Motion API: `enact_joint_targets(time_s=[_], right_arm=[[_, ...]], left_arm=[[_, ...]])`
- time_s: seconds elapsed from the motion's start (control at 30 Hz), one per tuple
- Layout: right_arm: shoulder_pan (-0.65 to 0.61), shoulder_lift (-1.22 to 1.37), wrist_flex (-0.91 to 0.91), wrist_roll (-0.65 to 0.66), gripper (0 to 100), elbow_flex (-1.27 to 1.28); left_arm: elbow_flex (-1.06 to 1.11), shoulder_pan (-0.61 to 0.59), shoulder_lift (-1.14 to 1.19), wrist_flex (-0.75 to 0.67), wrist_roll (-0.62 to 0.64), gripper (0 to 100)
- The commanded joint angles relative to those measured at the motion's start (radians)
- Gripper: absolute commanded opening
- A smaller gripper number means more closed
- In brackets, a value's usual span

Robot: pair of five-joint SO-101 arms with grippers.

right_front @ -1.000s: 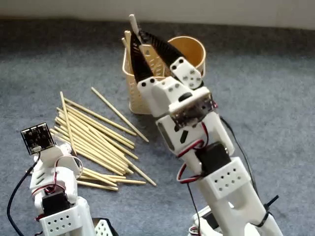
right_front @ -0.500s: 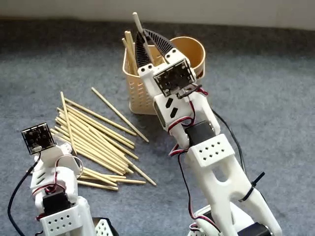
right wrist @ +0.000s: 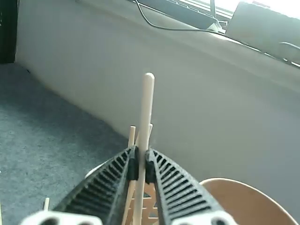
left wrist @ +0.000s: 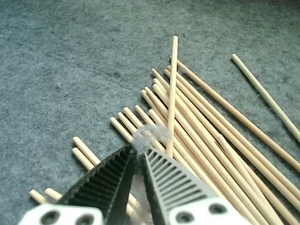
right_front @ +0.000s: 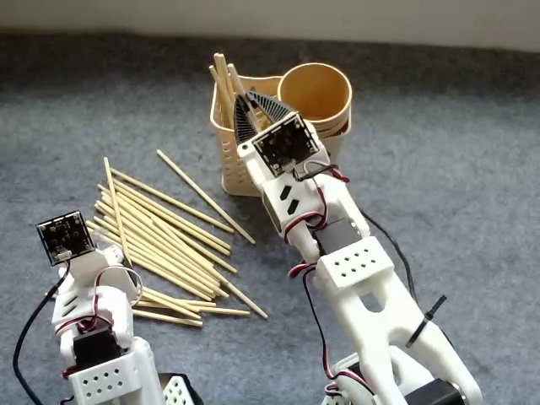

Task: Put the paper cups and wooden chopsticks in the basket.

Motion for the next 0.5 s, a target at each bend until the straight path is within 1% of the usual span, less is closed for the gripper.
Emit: enact_joint_targets(time_s=[0.0, 0.07, 0.13, 0.17, 0.33, 0.47], right_arm=[[0.007, -0.008, -0.03, -0.032, 3.4, -0.005], [0.005, -0.016, -0.008, -0.112, 9.4, -0.01], [0.005, -0.016, 0.099, -0.172, 14.3, -0.013], [0.005, -0.018, 0.148, -0.19, 15.1, -0.024], [0.005, -0.071, 0.263, -0.192, 14.4, -0.125], [-0.035, -0.2, 0.435, -0.192, 7.4, -0.117]], left_arm=[[0.021, 0.022, -0.005, 0.0, 0.002, 1], [0.021, 0.022, -0.005, 0.0, 0.002, 1], [0.021, 0.022, -0.005, 0.0, 0.002, 1], [0.021, 0.022, -0.005, 0.0, 0.002, 1], [0.021, 0.022, -0.005, 0.0, 0.002, 1], [0.021, 0.022, -0.005, 0.0, 0.002, 1]])
